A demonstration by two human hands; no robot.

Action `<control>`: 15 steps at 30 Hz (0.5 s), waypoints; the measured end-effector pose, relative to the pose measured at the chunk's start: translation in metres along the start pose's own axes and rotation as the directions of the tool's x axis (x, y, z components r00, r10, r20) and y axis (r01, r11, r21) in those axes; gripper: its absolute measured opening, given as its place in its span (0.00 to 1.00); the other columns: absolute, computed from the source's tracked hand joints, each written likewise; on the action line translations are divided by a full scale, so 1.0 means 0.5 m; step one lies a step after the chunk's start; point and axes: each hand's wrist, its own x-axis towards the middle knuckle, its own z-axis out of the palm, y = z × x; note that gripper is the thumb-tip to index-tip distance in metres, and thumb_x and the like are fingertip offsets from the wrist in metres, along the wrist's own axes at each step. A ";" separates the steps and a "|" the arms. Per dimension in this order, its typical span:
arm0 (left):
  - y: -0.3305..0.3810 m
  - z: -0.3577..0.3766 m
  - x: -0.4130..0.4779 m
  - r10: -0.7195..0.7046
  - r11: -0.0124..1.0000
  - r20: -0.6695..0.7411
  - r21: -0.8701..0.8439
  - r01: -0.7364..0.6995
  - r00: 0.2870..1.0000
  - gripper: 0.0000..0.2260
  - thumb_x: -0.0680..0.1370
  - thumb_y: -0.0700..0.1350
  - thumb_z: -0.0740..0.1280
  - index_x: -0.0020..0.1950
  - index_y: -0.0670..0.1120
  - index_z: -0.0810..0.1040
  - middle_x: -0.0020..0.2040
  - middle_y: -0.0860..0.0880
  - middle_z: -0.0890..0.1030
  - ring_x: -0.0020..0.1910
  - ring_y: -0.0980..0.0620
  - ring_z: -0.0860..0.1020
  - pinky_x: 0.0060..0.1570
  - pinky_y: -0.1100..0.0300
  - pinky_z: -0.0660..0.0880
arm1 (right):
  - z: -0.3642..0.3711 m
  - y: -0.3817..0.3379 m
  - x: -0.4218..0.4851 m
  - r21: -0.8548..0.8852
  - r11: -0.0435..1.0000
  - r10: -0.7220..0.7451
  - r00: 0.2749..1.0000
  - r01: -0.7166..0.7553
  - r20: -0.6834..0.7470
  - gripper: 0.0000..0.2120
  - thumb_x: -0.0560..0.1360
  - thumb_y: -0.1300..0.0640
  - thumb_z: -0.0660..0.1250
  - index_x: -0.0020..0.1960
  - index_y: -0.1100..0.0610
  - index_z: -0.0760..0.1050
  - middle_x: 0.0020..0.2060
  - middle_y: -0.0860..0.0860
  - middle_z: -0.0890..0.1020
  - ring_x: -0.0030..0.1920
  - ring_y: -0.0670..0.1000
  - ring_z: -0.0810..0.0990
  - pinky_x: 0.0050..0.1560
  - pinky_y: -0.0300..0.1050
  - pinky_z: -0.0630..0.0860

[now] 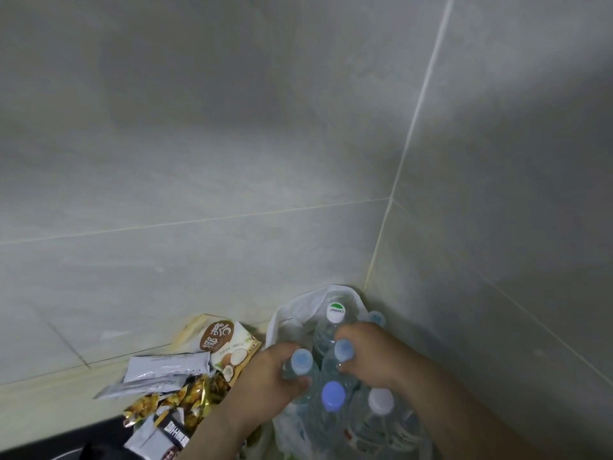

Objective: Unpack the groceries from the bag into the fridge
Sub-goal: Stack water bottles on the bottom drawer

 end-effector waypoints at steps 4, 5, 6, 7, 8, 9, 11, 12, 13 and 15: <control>-0.003 0.006 0.002 -0.036 0.998 -0.041 -0.053 0.034 0.999 0.11 0.70 0.43 0.75 0.48 0.57 0.81 0.47 0.64 0.82 0.48 0.63 0.79 0.52 0.59 0.78 | -0.002 -0.001 -0.008 0.067 0.998 0.010 0.999 -0.007 -0.041 0.11 0.69 0.51 0.74 0.42 0.48 0.70 0.43 0.45 0.78 0.47 0.48 0.79 0.51 0.49 0.77; -0.002 0.006 0.001 -0.029 0.998 -0.051 -0.058 0.026 0.998 0.11 0.70 0.42 0.75 0.47 0.57 0.81 0.46 0.62 0.82 0.48 0.62 0.79 0.51 0.59 0.78 | -0.001 0.000 -0.011 0.090 0.996 0.006 0.999 -0.002 -0.053 0.11 0.70 0.51 0.73 0.40 0.49 0.70 0.42 0.45 0.78 0.46 0.48 0.79 0.50 0.49 0.77; 0.000 0.004 -0.001 -0.020 0.998 -0.065 -0.063 0.016 0.998 0.12 0.70 0.42 0.75 0.47 0.58 0.81 0.45 0.62 0.82 0.47 0.61 0.79 0.49 0.59 0.78 | -0.001 0.002 -0.016 0.112 0.994 0.004 0.998 0.003 -0.063 0.11 0.70 0.52 0.73 0.39 0.49 0.70 0.40 0.45 0.78 0.45 0.48 0.79 0.49 0.49 0.77; 0.002 0.002 -0.003 -0.013 0.998 -0.080 -0.068 0.008 0.997 0.13 0.70 0.42 0.75 0.47 0.60 0.81 0.45 0.62 0.82 0.47 0.62 0.79 0.47 0.62 0.78 | -0.001 0.003 -0.020 0.138 0.990 -0.003 0.997 0.014 -0.080 0.10 0.71 0.53 0.72 0.39 0.48 0.71 0.38 0.45 0.78 0.43 0.47 0.78 0.47 0.48 0.76; 0.006 0.000 -0.005 -0.010 0.997 -0.093 -0.073 0.003 0.996 0.14 0.71 0.41 0.75 0.47 0.61 0.81 0.45 0.62 0.83 0.47 0.62 0.79 0.45 0.64 0.77 | -0.003 0.004 -0.026 0.166 0.986 -0.008 0.995 0.025 -0.103 0.09 0.72 0.54 0.72 0.39 0.47 0.71 0.37 0.44 0.77 0.42 0.45 0.77 0.46 0.46 0.75; 0.009 -0.003 -0.006 -0.008 0.997 -0.106 -0.080 0.000 0.994 0.14 0.71 0.40 0.75 0.46 0.61 0.81 0.45 0.62 0.83 0.46 0.63 0.79 0.44 0.67 0.76 | -0.004 0.005 -0.030 0.204 0.978 -0.018 0.991 0.046 -0.134 0.09 0.72 0.54 0.72 0.40 0.45 0.72 0.37 0.43 0.77 0.41 0.43 0.76 0.47 0.44 0.75; 0.014 -0.014 -0.007 -0.002 0.996 -0.127 -0.084 -0.009 0.992 0.12 0.71 0.40 0.75 0.45 0.59 0.82 0.45 0.61 0.83 0.46 0.63 0.78 0.44 0.68 0.75 | -0.009 0.006 -0.041 0.288 0.954 -0.028 0.979 0.086 -0.201 0.10 0.72 0.56 0.73 0.48 0.43 0.76 0.43 0.40 0.80 0.45 0.40 0.78 0.51 0.40 0.76; 0.020 -0.022 -0.009 0.006 0.996 -0.136 -0.084 -0.018 0.991 0.12 0.71 0.40 0.75 0.45 0.57 0.82 0.44 0.61 0.83 0.45 0.63 0.78 0.44 0.69 0.74 | -0.014 0.004 -0.048 0.328 0.940 -0.019 0.972 0.098 -0.235 0.13 0.72 0.57 0.73 0.52 0.43 0.77 0.46 0.39 0.81 0.48 0.39 0.79 0.53 0.37 0.75; 0.027 -0.030 -0.012 0.015 0.995 -0.147 -0.093 -0.029 0.989 0.11 0.71 0.40 0.75 0.45 0.57 0.82 0.44 0.60 0.83 0.45 0.63 0.78 0.44 0.69 0.74 | -0.022 0.002 -0.054 0.368 0.923 -0.009 0.961 0.114 -0.275 0.16 0.71 0.59 0.74 0.54 0.42 0.77 0.48 0.39 0.82 0.50 0.38 0.79 0.54 0.35 0.74; 0.046 -0.047 -0.019 0.026 0.992 -0.179 -0.121 -0.048 0.983 0.11 0.72 0.38 0.75 0.44 0.56 0.82 0.44 0.59 0.83 0.45 0.62 0.79 0.43 0.69 0.73 | -0.041 -0.006 -0.067 0.417 0.896 0.005 0.933 0.156 -0.359 0.20 0.70 0.61 0.74 0.52 0.39 0.76 0.48 0.38 0.82 0.50 0.36 0.80 0.53 0.33 0.75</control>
